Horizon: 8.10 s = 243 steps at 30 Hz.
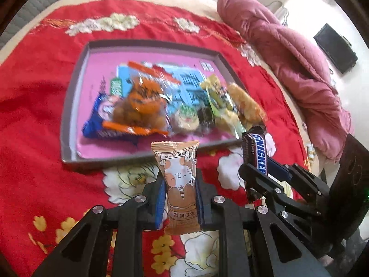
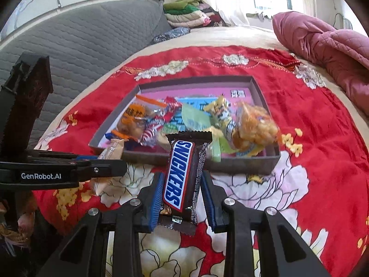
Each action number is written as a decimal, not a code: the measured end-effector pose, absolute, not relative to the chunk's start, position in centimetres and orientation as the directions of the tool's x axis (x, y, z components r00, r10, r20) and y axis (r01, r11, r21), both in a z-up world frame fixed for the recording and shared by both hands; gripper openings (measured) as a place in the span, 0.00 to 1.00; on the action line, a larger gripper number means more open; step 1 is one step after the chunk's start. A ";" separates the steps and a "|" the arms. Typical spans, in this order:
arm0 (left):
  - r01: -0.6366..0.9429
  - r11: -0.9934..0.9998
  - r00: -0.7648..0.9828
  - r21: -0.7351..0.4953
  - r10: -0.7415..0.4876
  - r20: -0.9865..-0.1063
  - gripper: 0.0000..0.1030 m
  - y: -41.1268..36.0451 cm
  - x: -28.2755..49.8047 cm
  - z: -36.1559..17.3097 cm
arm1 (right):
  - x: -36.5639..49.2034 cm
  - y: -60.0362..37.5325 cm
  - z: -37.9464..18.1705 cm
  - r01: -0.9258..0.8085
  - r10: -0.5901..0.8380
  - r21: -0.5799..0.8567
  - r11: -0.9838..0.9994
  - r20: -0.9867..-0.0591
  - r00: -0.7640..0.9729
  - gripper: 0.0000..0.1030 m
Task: Organize snacks
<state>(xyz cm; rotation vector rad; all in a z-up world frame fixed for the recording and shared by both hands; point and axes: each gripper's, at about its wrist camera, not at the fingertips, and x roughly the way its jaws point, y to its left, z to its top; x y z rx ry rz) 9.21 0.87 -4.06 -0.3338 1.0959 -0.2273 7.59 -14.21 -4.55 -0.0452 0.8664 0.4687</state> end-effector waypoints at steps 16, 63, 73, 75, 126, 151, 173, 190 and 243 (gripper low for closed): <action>-0.069 0.942 0.532 -0.328 -0.243 -0.811 0.22 5.6 9.8 -2.5 | 9.0 -13.7 -3.0 -0.413 0.381 0.138 0.900 -0.707 0.595 0.32; -0.121 0.954 0.543 -0.273 -0.167 -0.823 0.22 7.9 13.1 -4.9 | 14.1 -7.9 -5.1 -0.440 0.371 0.095 0.893 -0.711 0.597 0.32; -0.132 0.949 0.538 -0.288 -0.175 -0.824 0.22 8.3 13.2 -5.3 | 14.1 -7.4 -5.9 -0.446 0.350 0.067 0.893 -0.726 0.592 0.32; -0.134 0.948 0.539 -0.289 -0.175 -0.824 0.22 8.2 13.3 -5.3 | 14.2 -7.6 -6.0 -0.437 0.344 0.070 0.897 -0.730 0.591 0.32; -0.099 0.946 0.544 -0.309 -0.209 -0.813 0.43 7.8 13.1 -5.0 | 13.8 -9.0 -4.9 -0.389 0.329 0.085 0.917 -0.713 0.619 0.32; -0.088 0.963 0.585 -0.254 -0.156 -0.796 0.75 4.7 7.9 -0.7 | 9.6 -13.3 -1.1 -0.335 0.331 0.126 0.934 -0.659 0.675 0.69; -0.149 0.978 0.520 -0.149 -0.051 -0.853 0.76 2.3 2.6 -1.0 | 3.5 -13.9 -1.0 -0.327 0.266 0.047 0.944 -0.695 0.668 0.89; -0.151 0.978 0.504 -0.144 -0.049 -0.862 0.76 2.0 2.4 -1.2 | 3.1 -14.5 -1.1 -0.299 0.232 0.030 0.954 -0.708 0.667 0.91; -0.147 0.982 0.487 -0.117 -0.031 -0.873 0.76 1.7 2.6 -2.0 | 3.5 -15.2 -1.9 -0.260 0.213 0.050 0.964 -0.729 0.650 0.92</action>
